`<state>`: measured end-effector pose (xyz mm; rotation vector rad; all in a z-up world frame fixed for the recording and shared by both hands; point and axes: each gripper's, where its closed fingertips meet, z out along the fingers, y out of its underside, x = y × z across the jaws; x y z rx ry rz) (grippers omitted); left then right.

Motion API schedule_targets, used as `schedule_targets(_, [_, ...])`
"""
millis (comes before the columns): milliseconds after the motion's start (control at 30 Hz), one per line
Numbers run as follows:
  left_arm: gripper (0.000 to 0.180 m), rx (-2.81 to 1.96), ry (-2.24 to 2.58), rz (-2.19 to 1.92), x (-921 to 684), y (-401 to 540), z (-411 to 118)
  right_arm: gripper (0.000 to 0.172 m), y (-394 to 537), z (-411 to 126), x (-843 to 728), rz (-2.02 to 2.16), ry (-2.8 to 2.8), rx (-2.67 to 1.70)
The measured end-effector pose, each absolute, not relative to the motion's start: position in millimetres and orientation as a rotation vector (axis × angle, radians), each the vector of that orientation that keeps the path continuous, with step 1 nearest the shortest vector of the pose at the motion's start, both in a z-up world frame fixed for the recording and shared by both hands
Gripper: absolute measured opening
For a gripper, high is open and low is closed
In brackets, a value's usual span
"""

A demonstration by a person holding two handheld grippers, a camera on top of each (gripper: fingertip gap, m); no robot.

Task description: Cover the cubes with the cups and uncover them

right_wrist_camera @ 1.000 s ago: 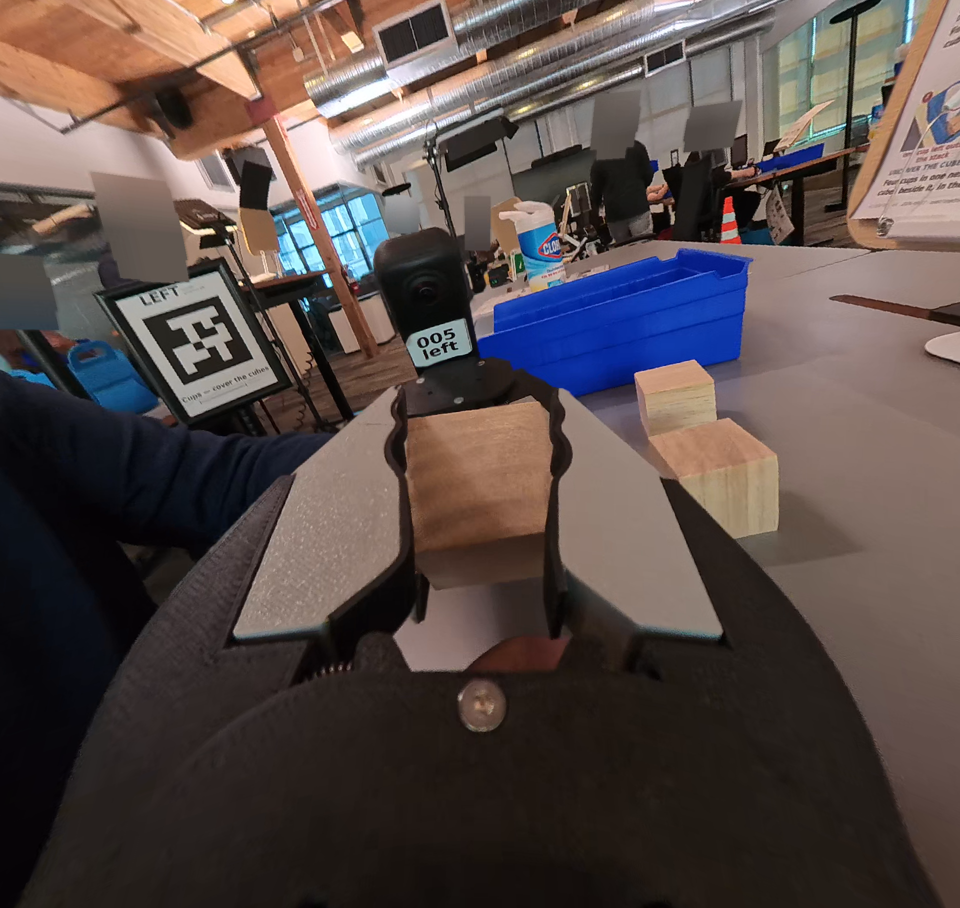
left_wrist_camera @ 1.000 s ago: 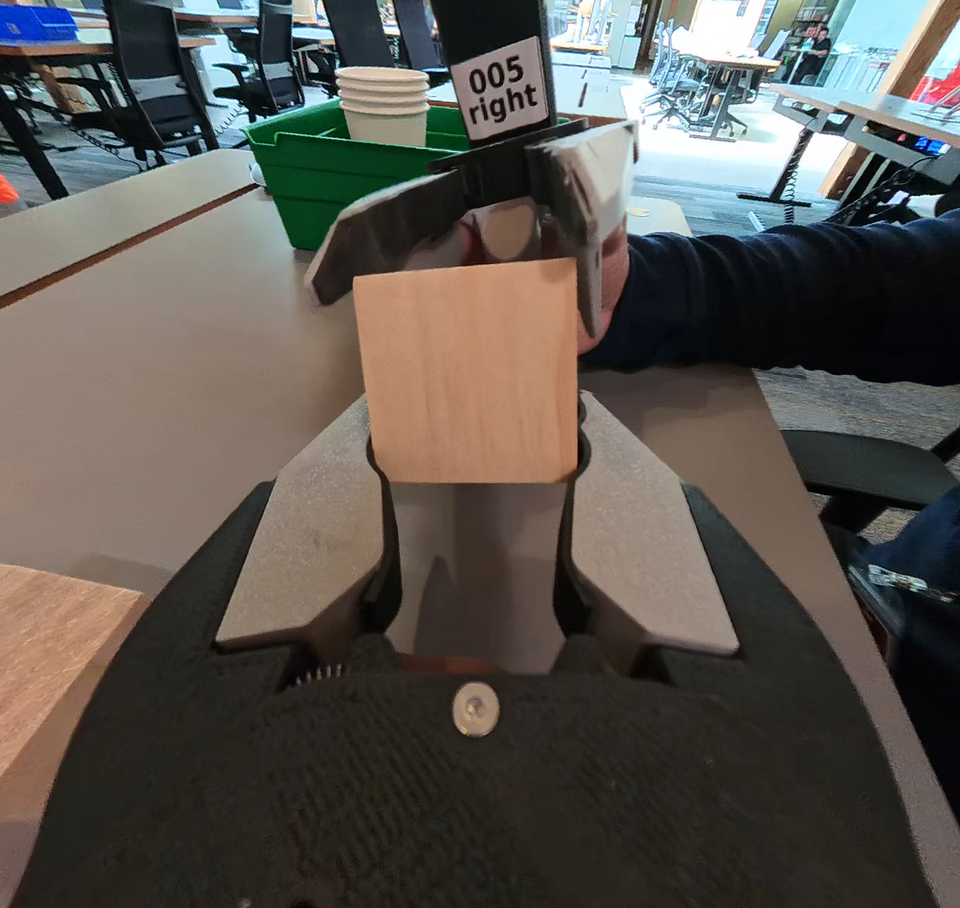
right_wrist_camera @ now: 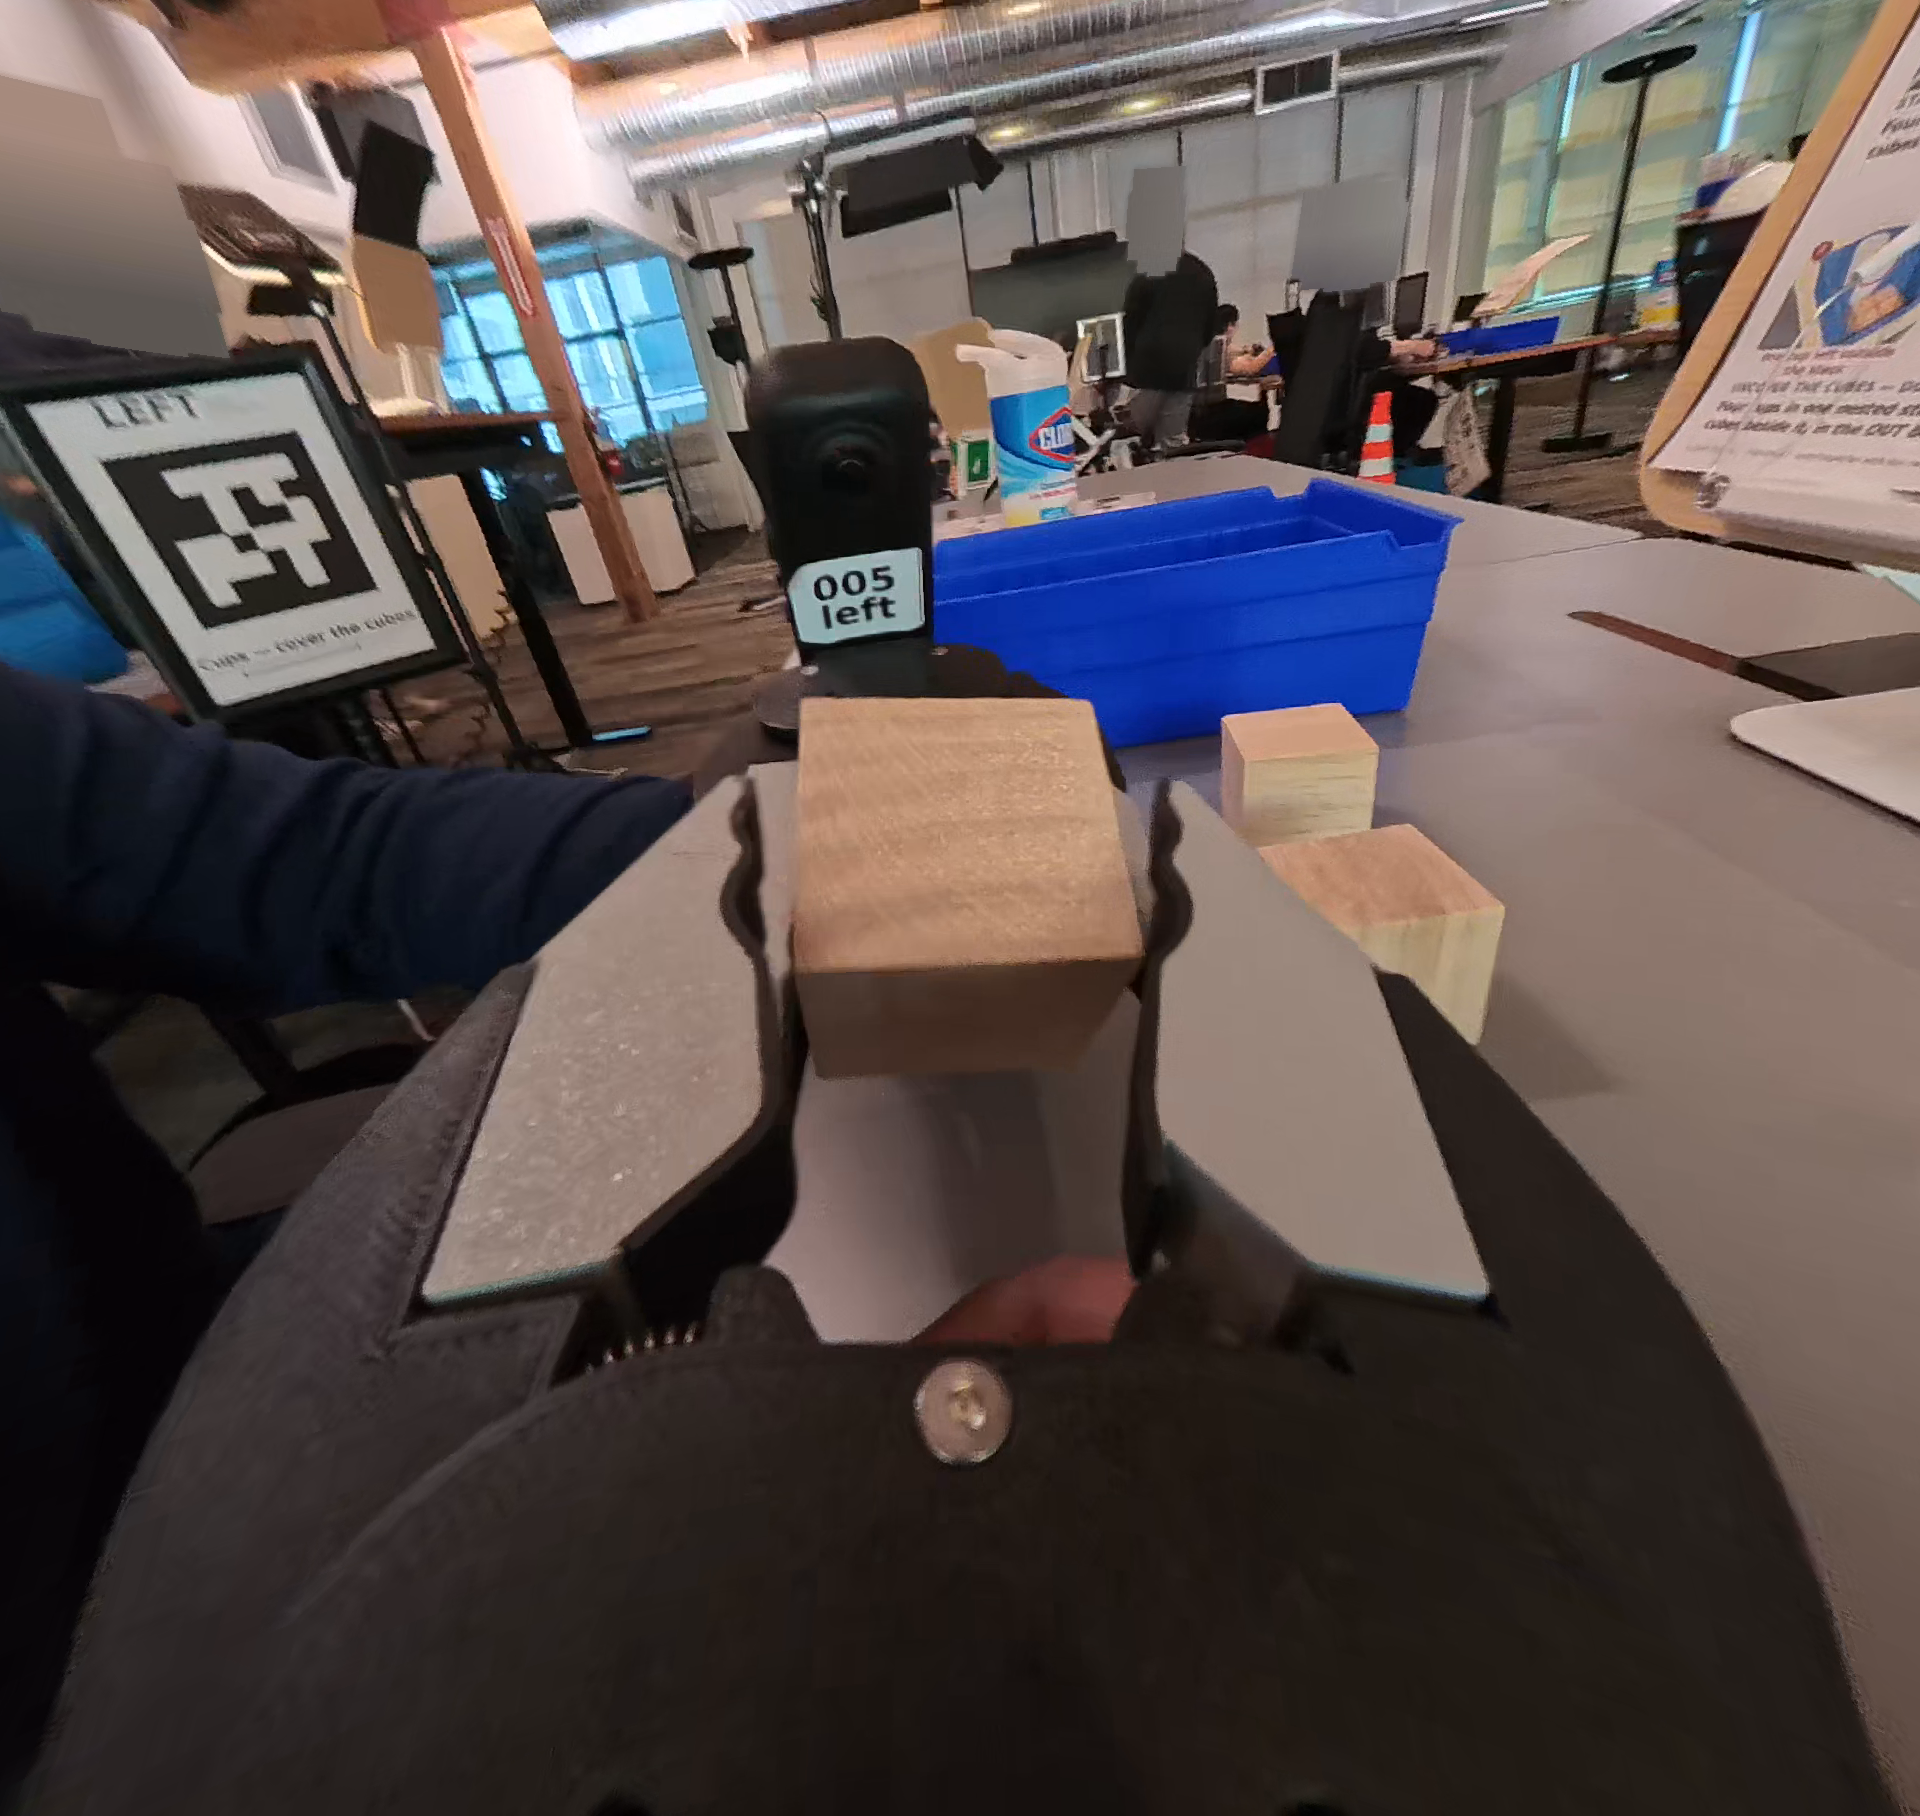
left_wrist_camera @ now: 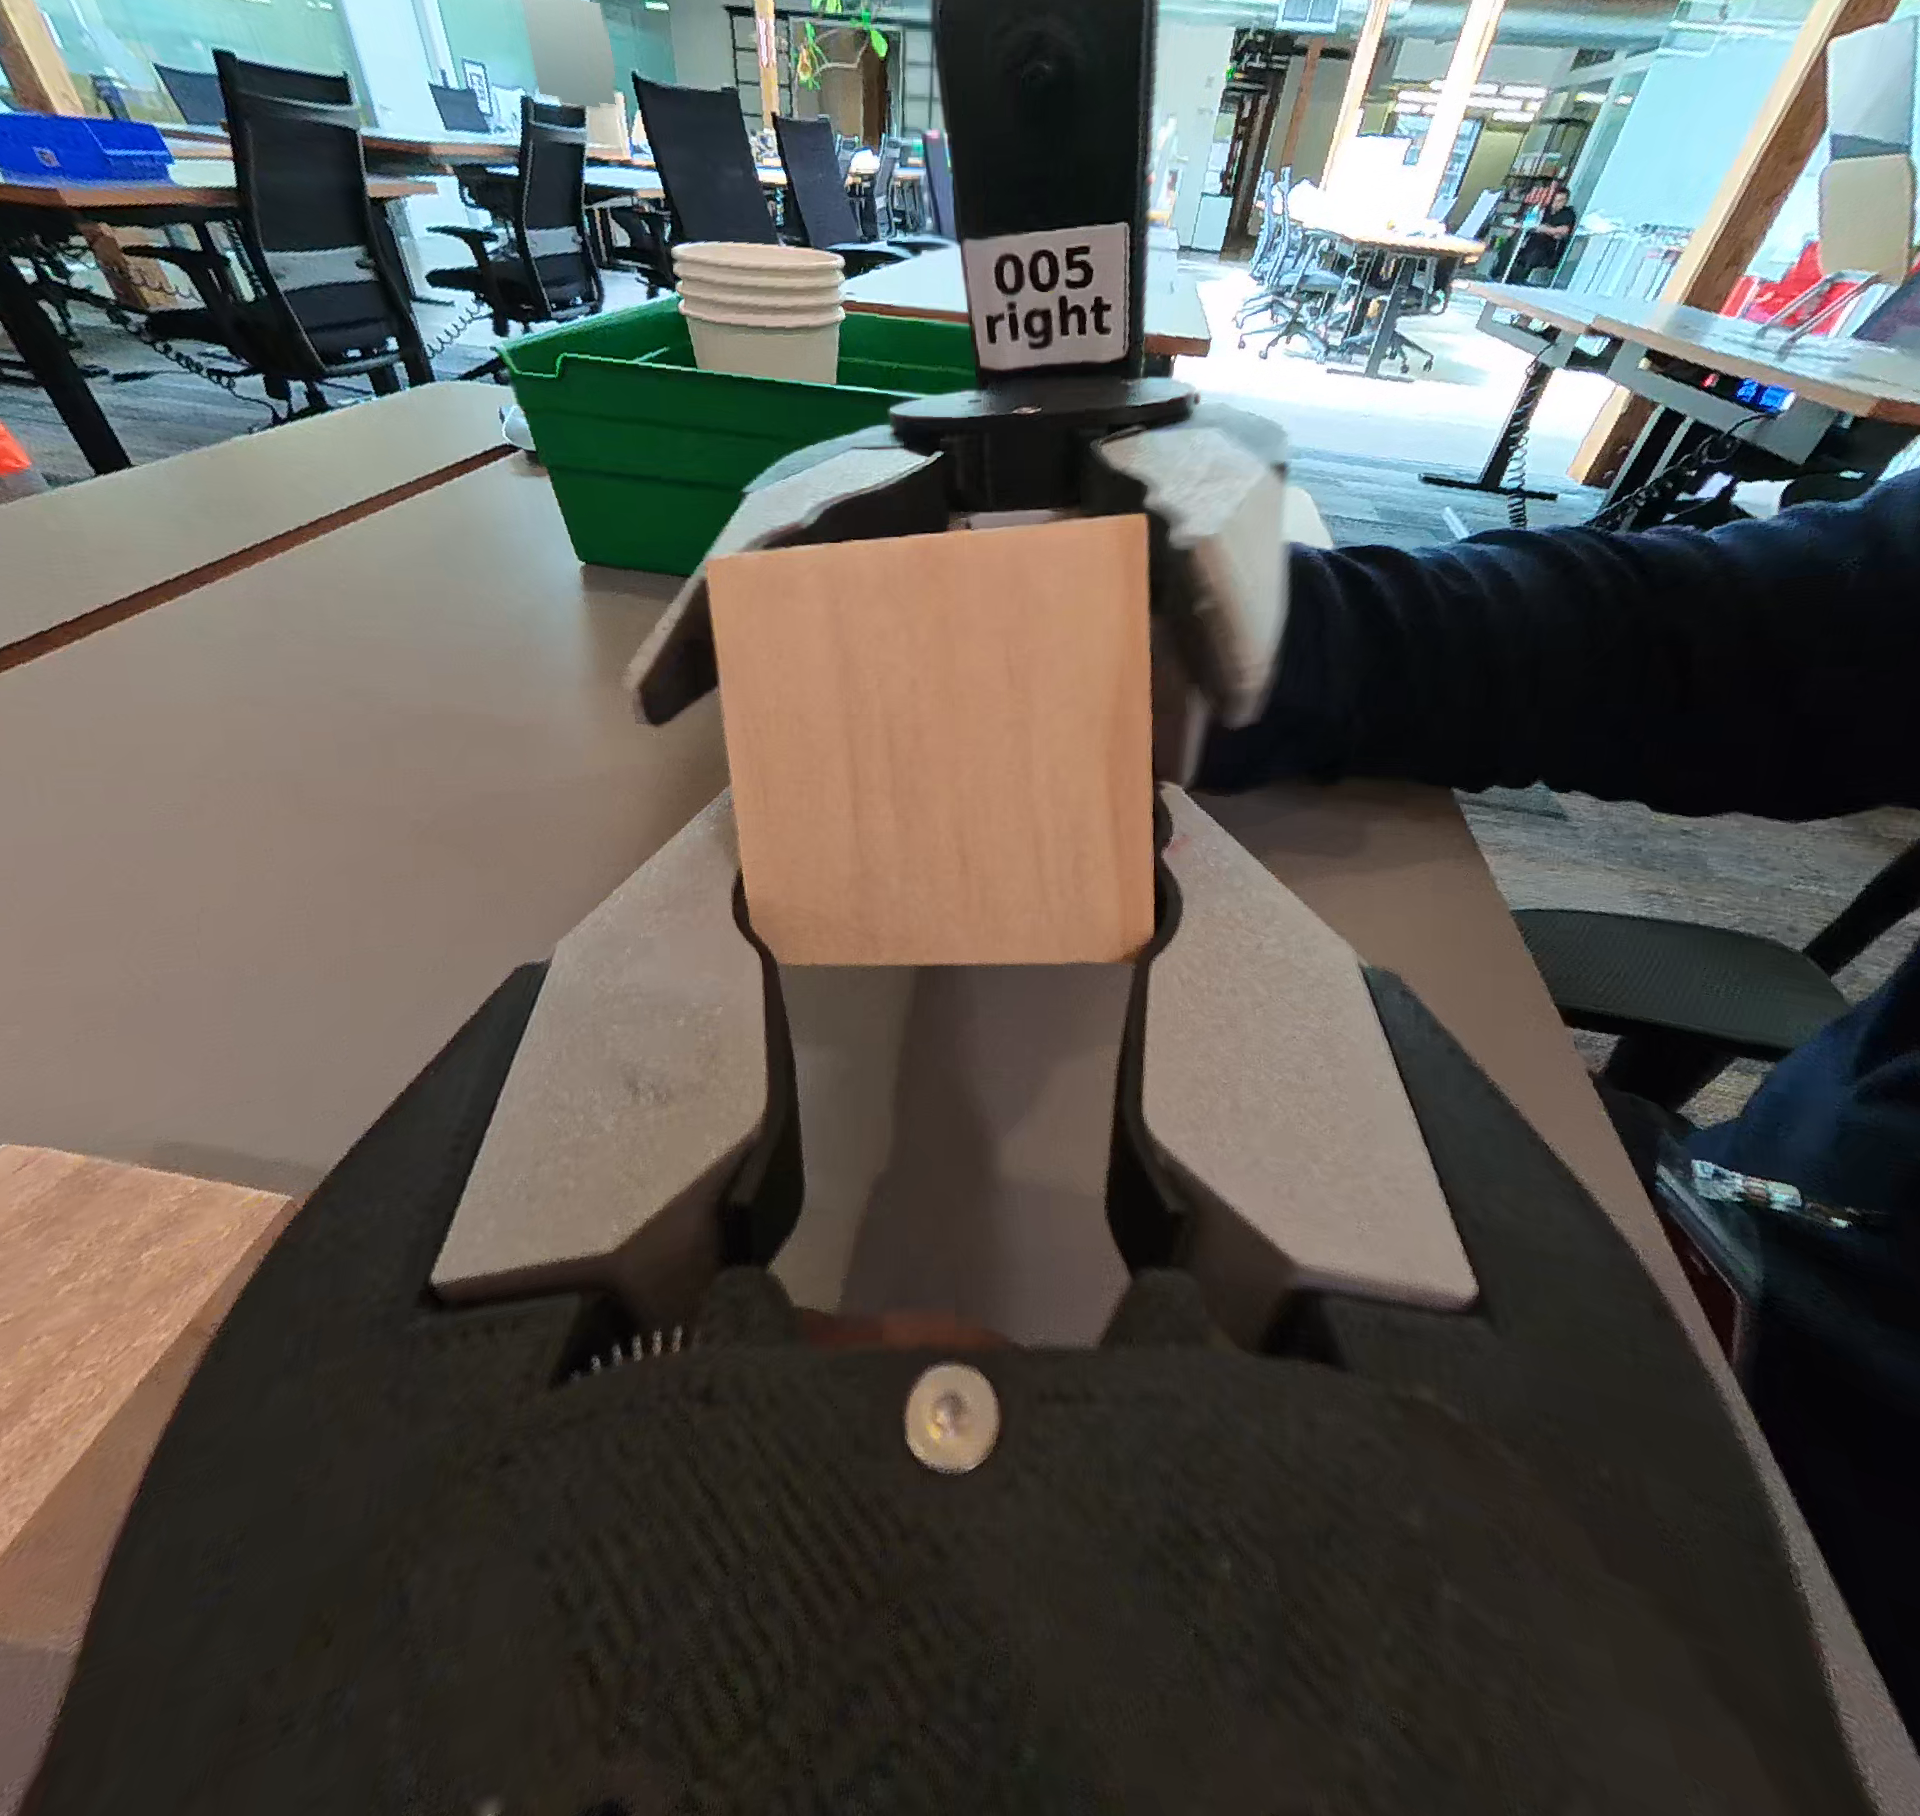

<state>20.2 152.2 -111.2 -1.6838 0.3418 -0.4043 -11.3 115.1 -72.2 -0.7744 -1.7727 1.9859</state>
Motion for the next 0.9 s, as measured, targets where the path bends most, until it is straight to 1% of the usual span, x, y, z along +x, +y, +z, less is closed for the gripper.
schedule_targets(33, [0.069,-1.697,0.347,-0.393,20.0,152.7,-113.9,0.074,113.8,-73.1,-10.9,1.998,-1.786,-0.787])
schedule_targets(67, [0.070,-1.710,0.355,-0.387,20.6,152.9,-117.1,0.061,114.5,-76.3,-12.9,1.970,-1.807,-0.803])
schedule_targets(133, [0.069,-1.720,0.349,-0.386,19.7,153.6,-118.6,0.059,115.3,-78.6,-13.7,1.921,-1.835,-0.784])
schedule_targets(200, [0.069,-1.706,0.355,-0.382,20.9,153.3,-116.5,0.061,115.4,-76.4,-12.7,1.945,-1.810,-0.786])
schedule_targets(233, [0.069,-1.705,0.354,-0.384,21.2,153.4,-116.3,0.072,115.5,-75.0,-13.4,1.959,-1.785,-0.796])
schedule_targets(267, [0.069,-1.716,0.353,-0.388,21.1,153.6,-118.1,0.058,116.0,-75.8,-14.7,1.940,-1.786,-0.800])
schedule_targets(433, [0.069,-1.719,0.361,-0.374,21.5,153.4,-118.8,0.059,115.2,-75.9,-14.1,1.910,-1.795,-0.776])
schedule_targets(467, [0.069,-1.722,0.361,-0.377,21.5,153.3,-119.2,0.062,115.6,-76.7,-14.4,1.920,-1.789,-0.787])
schedule_targets(533, [0.069,-1.732,0.352,-0.382,20.4,154.2,-120.4,0.059,115.8,-78.7,-15.3,1.892,-1.806,-0.771])
schedule_targets(733, [0.069,-1.724,0.372,-0.374,22.9,152.6,-119.9,0.059,113.7,-77.0,-12.5,1.881,-1.792,-0.740])
schedule_targets(900, [0.069,-1.738,0.383,-0.353,23.9,153.4,-122.3,0.058,111.8,-77.9,-11.0,1.785,-1.847,-0.680])
